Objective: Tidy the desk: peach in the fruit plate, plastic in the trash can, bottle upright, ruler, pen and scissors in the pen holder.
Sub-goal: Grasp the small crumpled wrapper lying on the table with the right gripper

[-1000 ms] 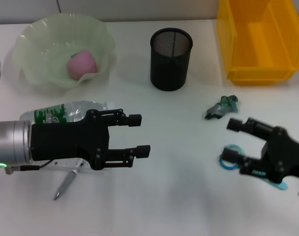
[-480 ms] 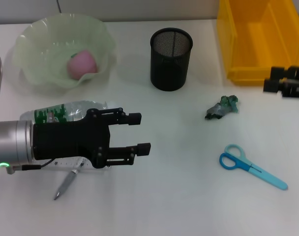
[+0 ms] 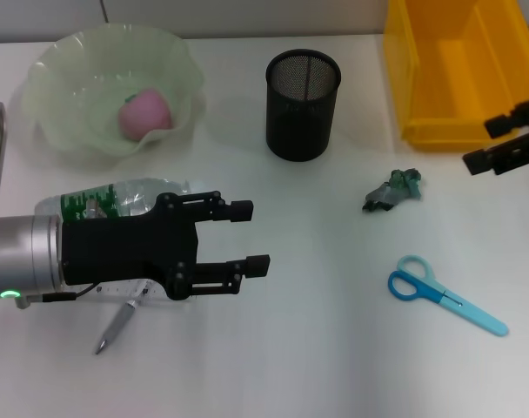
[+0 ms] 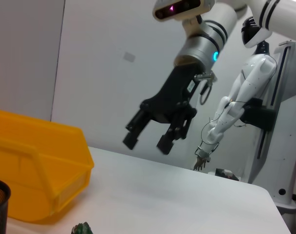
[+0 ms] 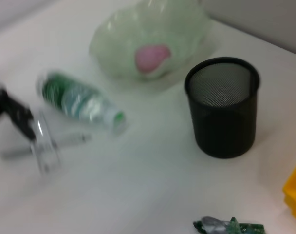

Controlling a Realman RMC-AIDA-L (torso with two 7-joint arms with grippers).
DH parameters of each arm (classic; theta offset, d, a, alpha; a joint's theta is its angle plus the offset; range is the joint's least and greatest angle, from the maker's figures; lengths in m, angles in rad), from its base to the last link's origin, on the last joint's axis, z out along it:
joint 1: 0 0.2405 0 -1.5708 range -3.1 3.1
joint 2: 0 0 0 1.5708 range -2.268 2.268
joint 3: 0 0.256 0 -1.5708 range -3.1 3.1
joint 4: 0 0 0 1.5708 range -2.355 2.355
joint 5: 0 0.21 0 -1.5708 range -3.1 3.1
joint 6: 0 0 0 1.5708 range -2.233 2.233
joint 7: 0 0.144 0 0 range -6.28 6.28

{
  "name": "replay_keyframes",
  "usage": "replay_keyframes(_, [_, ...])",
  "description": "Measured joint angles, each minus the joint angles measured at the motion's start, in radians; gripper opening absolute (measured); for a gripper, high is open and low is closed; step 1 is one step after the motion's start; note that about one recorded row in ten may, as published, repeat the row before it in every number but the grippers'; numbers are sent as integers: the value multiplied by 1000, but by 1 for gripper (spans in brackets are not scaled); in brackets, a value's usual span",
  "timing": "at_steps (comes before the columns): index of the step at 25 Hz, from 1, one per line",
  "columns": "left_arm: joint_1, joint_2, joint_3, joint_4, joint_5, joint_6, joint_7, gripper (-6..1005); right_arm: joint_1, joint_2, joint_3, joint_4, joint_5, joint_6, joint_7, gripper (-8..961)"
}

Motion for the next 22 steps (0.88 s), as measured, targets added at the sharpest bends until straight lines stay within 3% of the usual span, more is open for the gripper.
replay_keyframes(3, [4,-4,0,-2,0,-1,13,727,-3,18,-129,-65,-25,58,-52,817])
replay_keyframes(4, [5,-4,0,-2,-1,-1,16,727,-4,36,-211,-93,-74,101,-83,817])
replay_keyframes(6, [5,-4,0,-3,-2,-1,18,727,-3,44,-240,-101,-100,119,-93,817])
replay_keyframes(12, [7,-7,0,-5,-4,-2,38,727,7,126,-419,-100,-319,279,-129,816])
replay_keyframes(22, [10,-8,0,-11,-8,-2,51,727,3,128,-517,-27,-285,393,-122,817])
